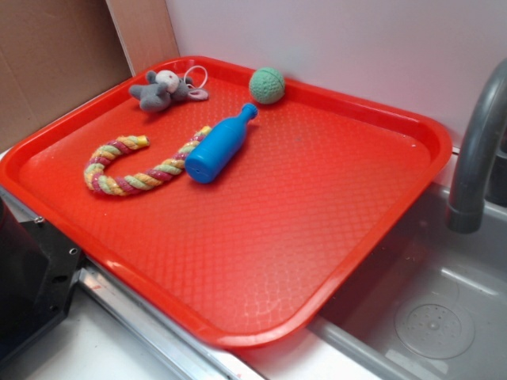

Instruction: Grab the blue bottle.

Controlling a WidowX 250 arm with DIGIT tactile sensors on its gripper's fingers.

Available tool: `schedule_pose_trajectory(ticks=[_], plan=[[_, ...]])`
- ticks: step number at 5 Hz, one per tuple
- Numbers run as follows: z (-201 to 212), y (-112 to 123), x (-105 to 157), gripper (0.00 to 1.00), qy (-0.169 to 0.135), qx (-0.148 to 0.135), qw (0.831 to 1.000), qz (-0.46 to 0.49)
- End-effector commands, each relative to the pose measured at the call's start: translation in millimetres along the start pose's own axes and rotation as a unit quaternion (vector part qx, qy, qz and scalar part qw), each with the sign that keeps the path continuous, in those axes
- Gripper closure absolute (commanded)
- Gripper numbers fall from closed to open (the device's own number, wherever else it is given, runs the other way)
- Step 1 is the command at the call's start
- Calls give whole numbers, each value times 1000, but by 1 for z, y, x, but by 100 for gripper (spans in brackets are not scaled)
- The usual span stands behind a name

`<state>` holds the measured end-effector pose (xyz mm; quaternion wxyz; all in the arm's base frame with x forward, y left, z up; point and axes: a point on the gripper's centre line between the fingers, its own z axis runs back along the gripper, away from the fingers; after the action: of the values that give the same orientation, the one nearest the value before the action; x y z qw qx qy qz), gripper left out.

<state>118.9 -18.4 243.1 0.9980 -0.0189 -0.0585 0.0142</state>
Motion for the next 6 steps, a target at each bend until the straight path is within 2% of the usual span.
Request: schedule_pose_trajectory(ticks=[1,2,3,4,5,6], plan=[[0,0,0,0,0,0,1000,0],[-17,-1,21,0,8,-10,992,127],[-38,0,44,0,15,-7,970,243],[-59,1,62,0,8,-22,954,299],[-88,0,78,0,-1,-17,945,328],[-120,-1,92,0,-10,-23,949,313]])
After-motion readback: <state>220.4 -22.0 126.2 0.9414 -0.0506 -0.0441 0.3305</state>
